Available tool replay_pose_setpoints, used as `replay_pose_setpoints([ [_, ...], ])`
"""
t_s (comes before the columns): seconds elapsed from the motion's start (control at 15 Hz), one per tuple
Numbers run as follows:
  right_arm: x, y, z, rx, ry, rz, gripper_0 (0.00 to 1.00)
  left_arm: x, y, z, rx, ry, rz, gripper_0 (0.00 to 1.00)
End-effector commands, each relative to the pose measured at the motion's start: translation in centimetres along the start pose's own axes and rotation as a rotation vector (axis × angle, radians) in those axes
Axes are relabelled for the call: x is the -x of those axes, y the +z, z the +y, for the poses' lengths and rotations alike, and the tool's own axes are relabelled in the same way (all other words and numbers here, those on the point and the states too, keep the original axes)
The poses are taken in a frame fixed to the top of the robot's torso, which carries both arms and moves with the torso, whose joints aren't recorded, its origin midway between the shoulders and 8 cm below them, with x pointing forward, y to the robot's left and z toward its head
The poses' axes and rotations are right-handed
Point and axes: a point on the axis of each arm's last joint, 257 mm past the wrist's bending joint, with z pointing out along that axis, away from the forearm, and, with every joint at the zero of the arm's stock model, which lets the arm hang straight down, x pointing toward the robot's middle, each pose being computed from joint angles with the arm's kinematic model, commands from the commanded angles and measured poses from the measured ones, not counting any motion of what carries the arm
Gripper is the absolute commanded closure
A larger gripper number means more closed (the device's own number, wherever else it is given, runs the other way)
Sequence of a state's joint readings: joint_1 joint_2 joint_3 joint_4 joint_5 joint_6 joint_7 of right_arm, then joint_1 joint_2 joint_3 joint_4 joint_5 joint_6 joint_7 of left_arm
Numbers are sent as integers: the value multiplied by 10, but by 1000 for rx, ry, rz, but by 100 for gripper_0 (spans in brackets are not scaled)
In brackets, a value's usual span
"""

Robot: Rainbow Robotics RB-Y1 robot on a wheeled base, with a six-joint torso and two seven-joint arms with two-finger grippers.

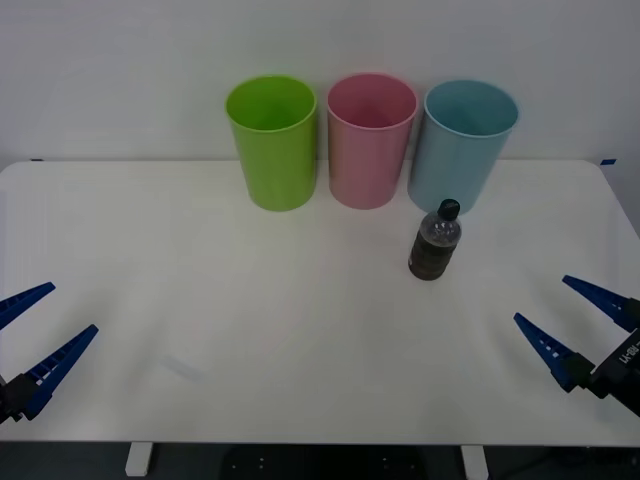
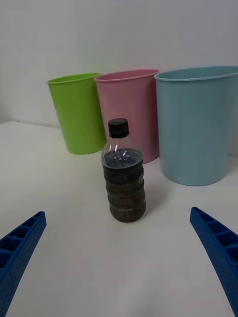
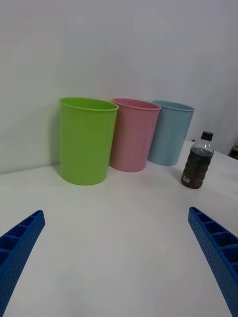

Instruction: Grasp the object on the table and drop it into the matching bin: aluminum can to the light blue bin, PET bottle to the pink bin.

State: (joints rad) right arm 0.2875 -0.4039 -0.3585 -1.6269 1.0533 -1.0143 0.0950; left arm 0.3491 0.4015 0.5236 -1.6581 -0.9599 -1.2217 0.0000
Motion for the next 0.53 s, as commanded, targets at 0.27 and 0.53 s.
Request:
replay_pose_setpoints([
  [0.27,-24,44,-7,4,-18,1,0,0,0,0,0,0,0,0],
  [0.53,-30,75,-7,-56,-22,-3,0,0,0,0,0,0,0,0],
])
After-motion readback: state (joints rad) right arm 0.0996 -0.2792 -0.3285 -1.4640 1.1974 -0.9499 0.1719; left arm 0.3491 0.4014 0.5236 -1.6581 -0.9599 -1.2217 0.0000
